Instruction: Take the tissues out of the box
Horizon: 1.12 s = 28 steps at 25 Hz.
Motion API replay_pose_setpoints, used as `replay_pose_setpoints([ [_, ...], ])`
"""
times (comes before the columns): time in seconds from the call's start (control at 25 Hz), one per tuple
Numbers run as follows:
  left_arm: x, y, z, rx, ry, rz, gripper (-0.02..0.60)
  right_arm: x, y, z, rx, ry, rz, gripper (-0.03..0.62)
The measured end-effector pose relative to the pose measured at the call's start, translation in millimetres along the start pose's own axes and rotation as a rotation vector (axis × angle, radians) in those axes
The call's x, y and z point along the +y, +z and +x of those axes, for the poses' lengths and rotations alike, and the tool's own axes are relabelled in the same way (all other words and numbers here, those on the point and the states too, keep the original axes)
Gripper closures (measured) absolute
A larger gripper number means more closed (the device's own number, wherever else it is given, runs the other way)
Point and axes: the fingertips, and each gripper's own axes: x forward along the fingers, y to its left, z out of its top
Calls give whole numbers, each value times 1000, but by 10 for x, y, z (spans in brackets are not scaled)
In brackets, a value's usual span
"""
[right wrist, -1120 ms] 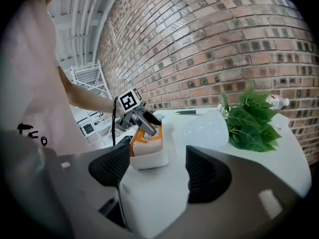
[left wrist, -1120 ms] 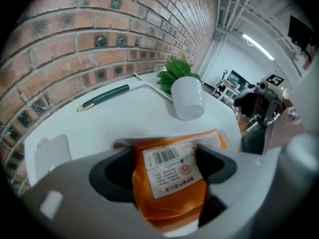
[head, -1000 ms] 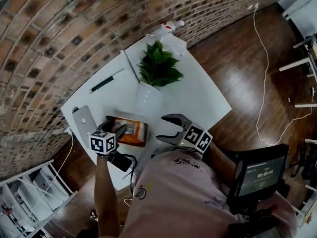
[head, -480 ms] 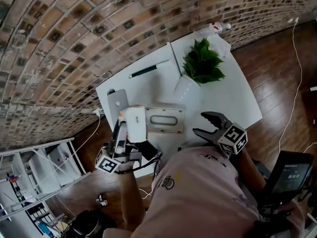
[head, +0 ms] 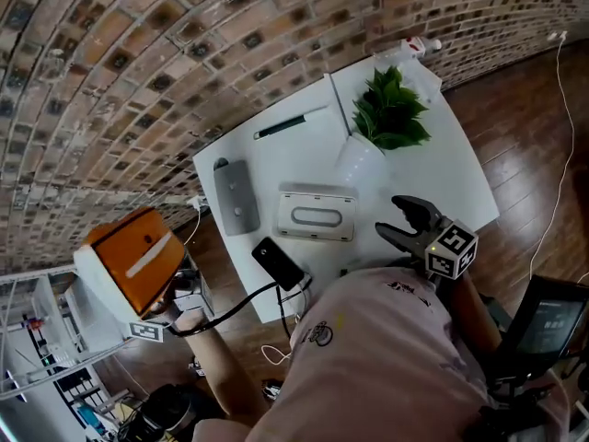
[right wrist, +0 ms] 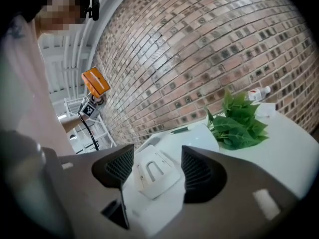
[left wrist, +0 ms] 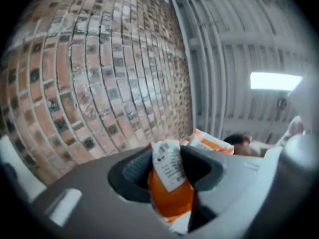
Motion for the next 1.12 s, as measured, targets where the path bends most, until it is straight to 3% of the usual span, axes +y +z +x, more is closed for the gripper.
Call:
replay_pose_setpoints([
  [0.16, 803, -777, 165, 368, 228, 160, 399, -35, -28, -39, -4, -19, -5, 293],
  [0.28, 1593, -1276, 117, 573, 397, 268, 397, -73, -62, -96, 0, -42, -20, 293],
  [0.36, 2129, -1620, -8, 682, 518, 291, 396, -110, -61, -155, -6, -62, -20, 293],
  [0.44, 2574, -1965, -133, 810, 587, 331, 392, -155, -63, -224, -18, -85, -8, 293],
  [0.56, 2962, -2421, -309, 968, 623, 328, 377, -234, -95, -325, -20, -122, 4, 293],
  [0.72, 2929, -2371, -170, 920, 591, 323, 370, -337, -132, -423, -34, -150, 43, 293],
  [0.84, 2488, -2112, 36, 816, 508, 294, 365, -375, -79, -467, -68, -156, 97, 293],
  [1.0, 1470, -1559, 17, 496, 305, 92, 388, -298, 256, -441, -161, -136, 134, 293],
  [1.12, 719, -1268, -268, 314, 236, 25, 433, -117, 509, -374, -200, -144, 1, 300],
])
